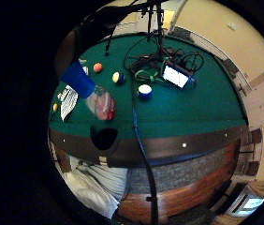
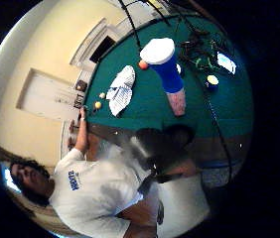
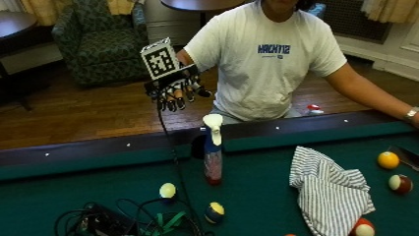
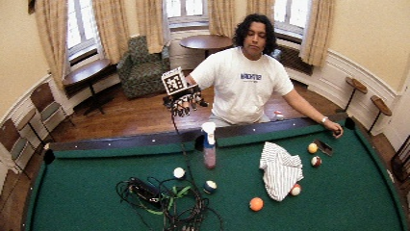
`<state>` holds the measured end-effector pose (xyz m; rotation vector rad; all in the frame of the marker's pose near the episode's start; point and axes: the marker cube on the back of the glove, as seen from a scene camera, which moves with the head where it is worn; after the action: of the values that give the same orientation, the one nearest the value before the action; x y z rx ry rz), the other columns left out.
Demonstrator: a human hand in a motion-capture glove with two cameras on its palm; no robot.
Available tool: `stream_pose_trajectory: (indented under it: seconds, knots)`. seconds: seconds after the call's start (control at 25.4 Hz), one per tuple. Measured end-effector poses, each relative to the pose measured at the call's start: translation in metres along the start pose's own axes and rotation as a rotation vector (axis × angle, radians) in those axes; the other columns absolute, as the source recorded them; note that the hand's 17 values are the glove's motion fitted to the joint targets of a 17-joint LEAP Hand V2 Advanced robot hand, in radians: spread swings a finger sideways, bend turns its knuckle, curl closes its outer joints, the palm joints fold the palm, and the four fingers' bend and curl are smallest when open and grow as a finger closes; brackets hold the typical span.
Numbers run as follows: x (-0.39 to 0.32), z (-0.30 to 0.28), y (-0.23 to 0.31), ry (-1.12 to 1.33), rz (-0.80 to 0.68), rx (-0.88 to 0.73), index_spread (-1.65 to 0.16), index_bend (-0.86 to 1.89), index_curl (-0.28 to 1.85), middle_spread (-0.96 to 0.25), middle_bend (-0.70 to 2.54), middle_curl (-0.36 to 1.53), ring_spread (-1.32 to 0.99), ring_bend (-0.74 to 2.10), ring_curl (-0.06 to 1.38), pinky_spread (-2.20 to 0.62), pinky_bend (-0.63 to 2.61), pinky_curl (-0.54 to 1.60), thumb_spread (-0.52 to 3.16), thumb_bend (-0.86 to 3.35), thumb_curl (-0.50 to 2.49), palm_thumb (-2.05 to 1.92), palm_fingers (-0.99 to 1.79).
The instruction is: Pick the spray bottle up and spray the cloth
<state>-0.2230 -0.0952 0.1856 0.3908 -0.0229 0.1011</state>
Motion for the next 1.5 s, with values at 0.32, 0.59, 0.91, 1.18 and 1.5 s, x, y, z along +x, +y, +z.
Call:
stream_pose_trajectory:
  seconds: [0.32, 0.59, 0.91, 1.18, 1.5]
  knots:
    - [0.011, 0.039, 0.020, -0.036, 0.143, -0.106, -0.41, 0.13, 0.23, -0.06, 0.21, 0.29, -0.04, 0.29, 0.25, 0.23, 0.35, 0.30, 0.99, -0.02, 0.27, 0.49, 0.34]
    - [0.010, 0.070, 0.033, -0.148, 0.186, -0.113, -0.40, 0.13, 0.23, -0.06, 0.21, 0.30, -0.04, 0.32, 0.26, 0.23, 0.35, 0.31, 0.99, -0.03, 0.28, 0.50, 0.35]
    - [0.002, 0.113, 0.028, -0.413, 0.217, -0.103, -0.40, 0.12, 0.22, -0.07, 0.21, 0.31, -0.05, 0.35, 0.28, 0.23, 0.35, 0.32, 0.98, -0.02, 0.29, 0.51, 0.38]
    - [-0.002, 0.129, 0.005, -0.572, 0.228, -0.058, -0.40, 0.12, 0.22, -0.07, 0.22, 0.32, -0.05, 0.38, 0.29, 0.23, 0.35, 0.33, 0.98, -0.02, 0.30, 0.53, 0.41]
    - [-0.010, 0.151, -0.023, -0.834, 0.245, -0.039, -0.40, 0.12, 0.21, -0.07, 0.20, 0.33, -0.06, 0.39, 0.30, 0.23, 0.37, 0.34, 0.98, -0.01, 0.31, 0.58, 0.40]
